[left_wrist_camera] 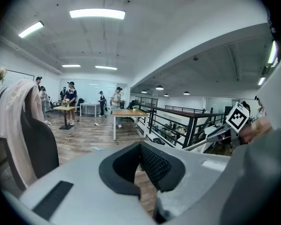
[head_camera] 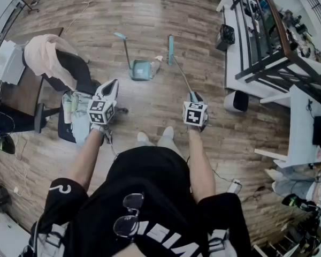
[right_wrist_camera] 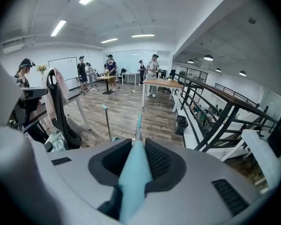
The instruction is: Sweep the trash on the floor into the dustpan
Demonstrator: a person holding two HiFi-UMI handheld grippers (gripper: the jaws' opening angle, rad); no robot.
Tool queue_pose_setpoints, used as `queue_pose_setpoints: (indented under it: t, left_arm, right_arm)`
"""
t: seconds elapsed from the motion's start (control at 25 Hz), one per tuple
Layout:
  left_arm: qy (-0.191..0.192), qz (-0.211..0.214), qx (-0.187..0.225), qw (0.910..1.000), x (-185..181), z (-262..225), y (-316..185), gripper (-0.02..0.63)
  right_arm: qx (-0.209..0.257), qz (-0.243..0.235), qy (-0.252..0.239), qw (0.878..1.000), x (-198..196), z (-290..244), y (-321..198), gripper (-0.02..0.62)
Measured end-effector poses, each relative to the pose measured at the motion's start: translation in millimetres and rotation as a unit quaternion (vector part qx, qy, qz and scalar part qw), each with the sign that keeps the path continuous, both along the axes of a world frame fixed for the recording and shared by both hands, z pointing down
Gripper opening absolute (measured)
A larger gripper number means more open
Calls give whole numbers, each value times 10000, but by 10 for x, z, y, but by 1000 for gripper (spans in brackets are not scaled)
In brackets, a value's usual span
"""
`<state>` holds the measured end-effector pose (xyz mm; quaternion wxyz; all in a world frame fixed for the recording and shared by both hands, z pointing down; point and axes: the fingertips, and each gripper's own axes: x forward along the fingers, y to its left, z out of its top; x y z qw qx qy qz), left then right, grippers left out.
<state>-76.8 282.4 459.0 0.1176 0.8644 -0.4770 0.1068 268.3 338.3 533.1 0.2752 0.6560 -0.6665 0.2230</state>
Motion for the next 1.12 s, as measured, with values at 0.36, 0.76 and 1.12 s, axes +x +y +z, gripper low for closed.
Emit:
queue_pose_setpoints:
  t: [0.36,0.76,1.12]
  left_arm:
    - [-60,44,79,9999,1,-33,107,-2]
    - [-68,133,118,9998,-152,-52,155,-2]
    - [-56,248,82,9996,-224,93,-75,-2]
  right_arm:
    - [49,4,-43,10000,-89,-100,28,84]
    - [207,117,16,9997,-197,-168,104,84]
    - [126,233,32,9996,-276,13,-46,84]
